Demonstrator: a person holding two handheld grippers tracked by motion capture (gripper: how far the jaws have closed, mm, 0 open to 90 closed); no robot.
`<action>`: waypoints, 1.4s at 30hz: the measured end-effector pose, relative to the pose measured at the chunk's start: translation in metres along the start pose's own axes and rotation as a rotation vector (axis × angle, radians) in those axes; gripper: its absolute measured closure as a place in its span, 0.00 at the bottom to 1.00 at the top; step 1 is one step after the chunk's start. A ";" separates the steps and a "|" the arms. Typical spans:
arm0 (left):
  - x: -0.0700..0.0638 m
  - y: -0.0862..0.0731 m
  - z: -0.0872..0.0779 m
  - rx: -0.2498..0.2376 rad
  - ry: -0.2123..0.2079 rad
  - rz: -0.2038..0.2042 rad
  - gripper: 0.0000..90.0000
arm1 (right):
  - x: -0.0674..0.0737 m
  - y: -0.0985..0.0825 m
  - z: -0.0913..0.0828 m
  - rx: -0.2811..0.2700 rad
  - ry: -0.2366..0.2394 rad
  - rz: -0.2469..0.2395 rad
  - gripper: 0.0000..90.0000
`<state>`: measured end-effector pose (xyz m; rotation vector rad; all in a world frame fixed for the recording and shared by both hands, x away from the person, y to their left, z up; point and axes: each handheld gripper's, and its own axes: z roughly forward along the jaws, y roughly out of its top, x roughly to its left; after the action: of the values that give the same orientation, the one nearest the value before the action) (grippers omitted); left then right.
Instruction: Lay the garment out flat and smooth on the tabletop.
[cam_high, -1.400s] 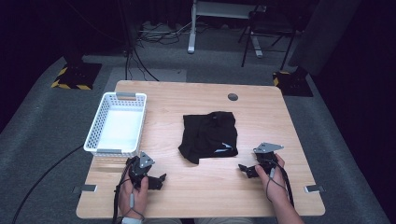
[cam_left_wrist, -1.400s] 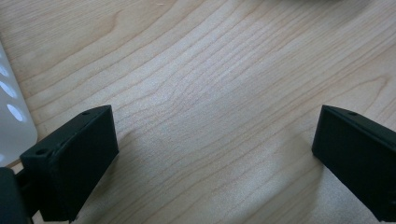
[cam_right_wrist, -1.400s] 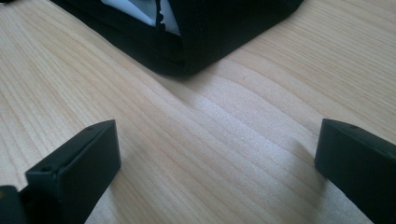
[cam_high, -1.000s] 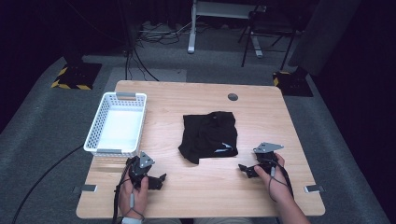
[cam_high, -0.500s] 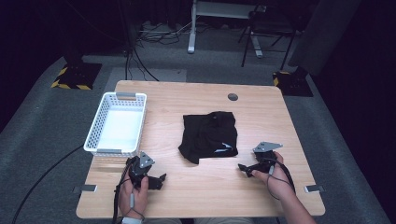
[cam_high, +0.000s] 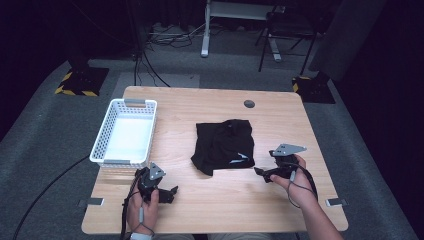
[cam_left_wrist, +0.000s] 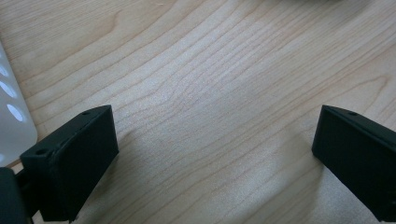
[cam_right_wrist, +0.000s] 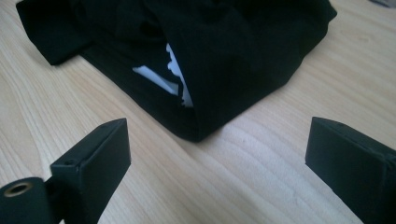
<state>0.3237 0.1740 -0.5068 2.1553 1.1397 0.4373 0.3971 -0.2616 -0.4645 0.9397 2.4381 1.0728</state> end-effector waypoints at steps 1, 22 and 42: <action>0.000 0.000 0.000 0.001 0.000 0.001 0.00 | 0.000 0.002 0.000 -0.003 0.001 -0.003 0.08; 0.000 0.000 0.000 0.001 -0.009 0.015 0.00 | 0.013 0.063 0.006 -0.065 0.028 -0.067 0.20; 0.000 0.000 0.000 0.002 -0.010 0.014 0.00 | 0.032 0.111 0.052 -0.041 0.058 -0.101 0.22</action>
<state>0.3243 0.1738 -0.5067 2.1659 1.1206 0.4314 0.4487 -0.1564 -0.4176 0.7735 2.4711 1.1248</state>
